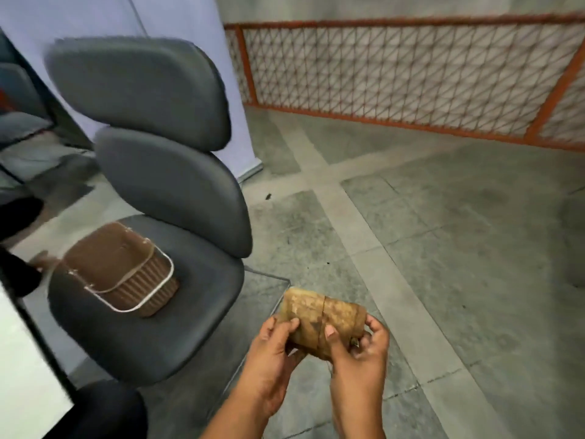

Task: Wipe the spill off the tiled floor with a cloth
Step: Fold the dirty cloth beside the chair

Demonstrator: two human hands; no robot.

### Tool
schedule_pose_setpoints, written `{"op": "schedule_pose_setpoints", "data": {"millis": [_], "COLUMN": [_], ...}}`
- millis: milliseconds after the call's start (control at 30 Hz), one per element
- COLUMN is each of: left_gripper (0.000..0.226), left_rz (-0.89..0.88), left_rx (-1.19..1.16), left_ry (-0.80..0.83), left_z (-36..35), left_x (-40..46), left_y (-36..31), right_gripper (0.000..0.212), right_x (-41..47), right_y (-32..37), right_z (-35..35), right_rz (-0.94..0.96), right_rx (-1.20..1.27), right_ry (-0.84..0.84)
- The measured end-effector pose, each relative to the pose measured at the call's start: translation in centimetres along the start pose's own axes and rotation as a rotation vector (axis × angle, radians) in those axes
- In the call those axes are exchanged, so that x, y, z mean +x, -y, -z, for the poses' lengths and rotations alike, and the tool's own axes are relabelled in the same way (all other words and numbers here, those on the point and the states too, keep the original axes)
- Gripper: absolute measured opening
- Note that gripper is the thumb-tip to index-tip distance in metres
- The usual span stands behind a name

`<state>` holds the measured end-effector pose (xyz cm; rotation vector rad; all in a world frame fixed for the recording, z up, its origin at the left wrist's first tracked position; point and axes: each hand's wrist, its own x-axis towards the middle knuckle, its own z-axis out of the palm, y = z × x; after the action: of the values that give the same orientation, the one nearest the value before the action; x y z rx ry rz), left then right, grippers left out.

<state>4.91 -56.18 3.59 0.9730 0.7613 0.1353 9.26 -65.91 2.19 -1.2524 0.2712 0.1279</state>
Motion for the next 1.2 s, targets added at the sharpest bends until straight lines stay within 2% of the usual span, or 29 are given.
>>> {"op": "schedule_pose_setpoints", "data": {"millis": [67, 200, 367, 400, 467, 533, 733, 1000, 1033, 1200], "left_gripper": [0.007, 0.013, 0.020, 0.026, 0.038, 0.040, 0.036, 0.033, 0.034, 0.036], "left_rz": [-0.046, -0.148, -0.261, -0.270, -0.293, -0.312, -0.310, -0.142, -0.131, -0.063], "left_rx": [0.132, 0.221, 0.211, 0.190, 0.149, 0.145, 0.202, 0.141, 0.179, 0.669], "left_ry": [-0.040, -0.134, -0.248, -0.271, -0.328, -0.379, -0.436, -0.610, -0.637, -0.771], "left_z": [0.5, 3.6, 11.4, 12.7, 16.2, 19.1, 27.8, 34.0, 34.6, 36.9], "left_x": [-2.0, -5.2, -6.1, -6.0, -5.6, -5.2, -0.7, 8.6, 9.4, 11.8], "left_y": [-4.5, -13.5, -22.5, -23.9, -27.0, -29.8, -34.9, -33.2, -32.5, -29.7], "right_gripper": [0.051, 0.054, 0.072, 0.068, 0.045, 0.031, 0.020, 0.026, 0.026, 0.024], "right_x": [-1.0, -3.7, -7.2, -7.6, -8.8, -9.7, -11.2, -9.0, -8.5, -6.3], "right_y": [4.3, 10.6, 12.0, 11.8, 11.3, 10.6, 5.8, -3.3, -4.6, -10.8], "right_z": [-2.6, -10.0, -20.5, -22.0, -25.9, -29.2, -38.9, -45.7, -46.2, -48.3], "right_rz": [0.008, 0.067, -0.008, -0.046, -0.112, -0.219, -0.453, -0.583, -0.599, -0.643], "right_rx": [-0.015, -0.103, -0.171, -0.185, -0.246, -0.276, -0.315, -0.337, -0.357, -0.486], "right_ry": [0.122, 0.372, 0.607, 0.631, 0.674, 0.712, 0.660, 0.530, 0.520, 0.497]}}
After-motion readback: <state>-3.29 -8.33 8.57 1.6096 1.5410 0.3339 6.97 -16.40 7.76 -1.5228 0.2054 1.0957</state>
